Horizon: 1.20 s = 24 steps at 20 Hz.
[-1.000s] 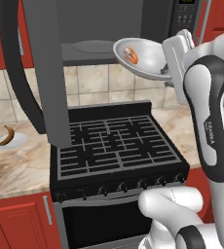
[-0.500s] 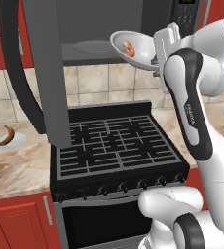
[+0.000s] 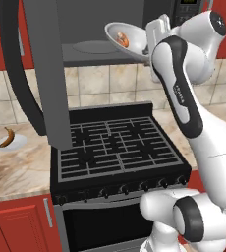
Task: Remove the banana from the bowl and place it on the small plate. Then place the bowl with only the shrimp in the microwave, close the door, and press the start button to microwave the shrimp.
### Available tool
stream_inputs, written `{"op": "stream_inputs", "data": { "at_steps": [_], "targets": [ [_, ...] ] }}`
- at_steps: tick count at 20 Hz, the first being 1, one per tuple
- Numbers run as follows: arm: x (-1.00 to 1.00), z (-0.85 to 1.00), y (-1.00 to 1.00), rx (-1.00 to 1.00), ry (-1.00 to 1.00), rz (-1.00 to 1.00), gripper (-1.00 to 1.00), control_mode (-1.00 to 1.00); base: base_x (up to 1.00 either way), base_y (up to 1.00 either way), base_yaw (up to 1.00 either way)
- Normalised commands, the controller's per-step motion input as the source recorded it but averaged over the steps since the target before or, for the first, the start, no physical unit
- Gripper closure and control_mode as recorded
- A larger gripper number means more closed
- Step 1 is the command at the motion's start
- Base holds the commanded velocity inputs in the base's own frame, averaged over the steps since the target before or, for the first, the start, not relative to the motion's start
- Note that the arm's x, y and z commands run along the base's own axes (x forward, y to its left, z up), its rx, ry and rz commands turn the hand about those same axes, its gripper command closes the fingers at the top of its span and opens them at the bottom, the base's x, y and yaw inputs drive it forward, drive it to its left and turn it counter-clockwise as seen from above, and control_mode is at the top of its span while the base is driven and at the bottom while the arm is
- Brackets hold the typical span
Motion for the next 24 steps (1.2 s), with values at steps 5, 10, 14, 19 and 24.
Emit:
{"op": "stream_inputs", "data": {
  "at_steps": [5, 10, 14, 19, 24],
  "targets": [
    [0.39, 0.01, 0.09, 0.00, 0.00, 0.00, 1.00, -1.00, 0.00, 0.00, 0.00],
    [0.34, 0.04, 0.02, 0.00, 0.00, 0.00, 1.00, -1.00, 0.00, 0.00, 0.00],
    [0.37, 0.00, 0.00, -0.01, 0.08, 0.00, 1.00, -1.00, 0.00, 0.00, 0.00],
    [0.34, 0.00, 0.10, -0.03, 0.02, 0.02, 1.00, -1.00, 0.00, 0.00, 0.00],
    [0.35, -0.08, 0.11, -0.03, 0.03, 0.06, 1.00, -1.00, 0.00, 0.00, 0.00]
  ]
}}
